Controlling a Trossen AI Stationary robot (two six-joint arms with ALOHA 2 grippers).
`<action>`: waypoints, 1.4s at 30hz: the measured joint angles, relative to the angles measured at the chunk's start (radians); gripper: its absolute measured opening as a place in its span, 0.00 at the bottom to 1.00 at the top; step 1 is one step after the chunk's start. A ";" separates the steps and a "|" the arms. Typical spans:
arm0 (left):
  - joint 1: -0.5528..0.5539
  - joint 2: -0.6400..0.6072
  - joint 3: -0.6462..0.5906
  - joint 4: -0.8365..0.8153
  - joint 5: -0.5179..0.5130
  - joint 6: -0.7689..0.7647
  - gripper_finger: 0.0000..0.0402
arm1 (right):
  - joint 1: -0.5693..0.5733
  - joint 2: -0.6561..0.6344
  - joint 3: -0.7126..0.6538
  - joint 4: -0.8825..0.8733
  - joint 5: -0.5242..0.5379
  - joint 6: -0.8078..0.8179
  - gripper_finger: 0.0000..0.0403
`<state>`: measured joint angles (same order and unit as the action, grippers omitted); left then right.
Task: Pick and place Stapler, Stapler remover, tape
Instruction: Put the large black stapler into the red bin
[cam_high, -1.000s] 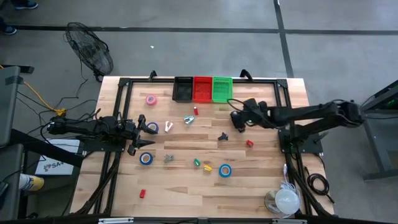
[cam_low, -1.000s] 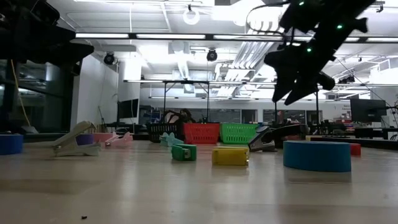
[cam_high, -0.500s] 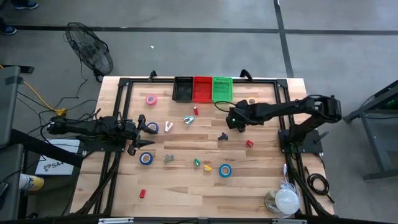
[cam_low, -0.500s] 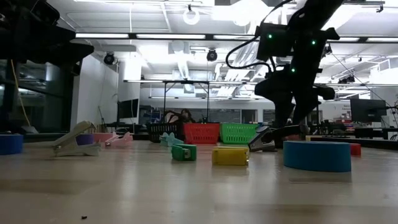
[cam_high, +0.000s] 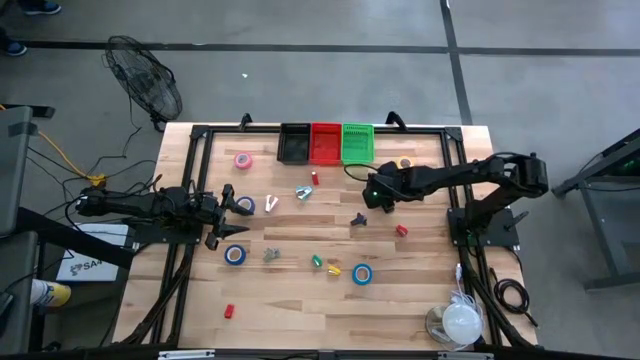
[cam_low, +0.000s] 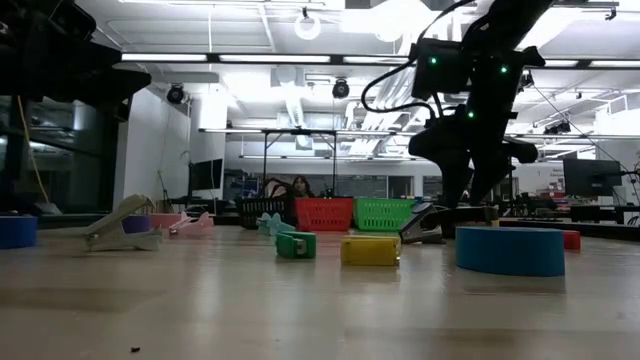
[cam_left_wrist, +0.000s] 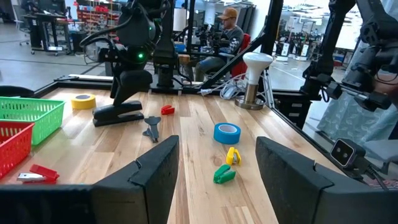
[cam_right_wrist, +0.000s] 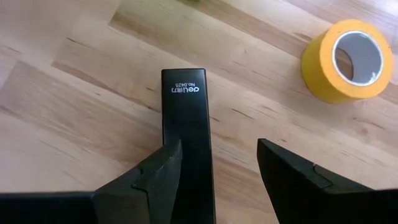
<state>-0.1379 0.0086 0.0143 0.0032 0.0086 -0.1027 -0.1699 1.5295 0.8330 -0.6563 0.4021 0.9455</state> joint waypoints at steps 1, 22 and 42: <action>0.000 0.000 0.000 0.000 0.000 0.000 0.52 | 0.000 0.000 0.000 0.003 -0.005 -0.001 0.51; 0.000 0.000 0.000 0.000 0.000 0.000 0.52 | 0.000 -0.051 -0.005 0.041 -0.100 -0.139 0.51; 0.000 0.000 0.000 0.000 0.000 0.000 0.52 | 0.001 -0.103 -0.013 0.049 -0.173 -0.295 0.51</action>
<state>-0.1379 0.0085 0.0143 0.0032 0.0086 -0.1028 -0.1689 1.4269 0.8196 -0.6071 0.2291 0.6507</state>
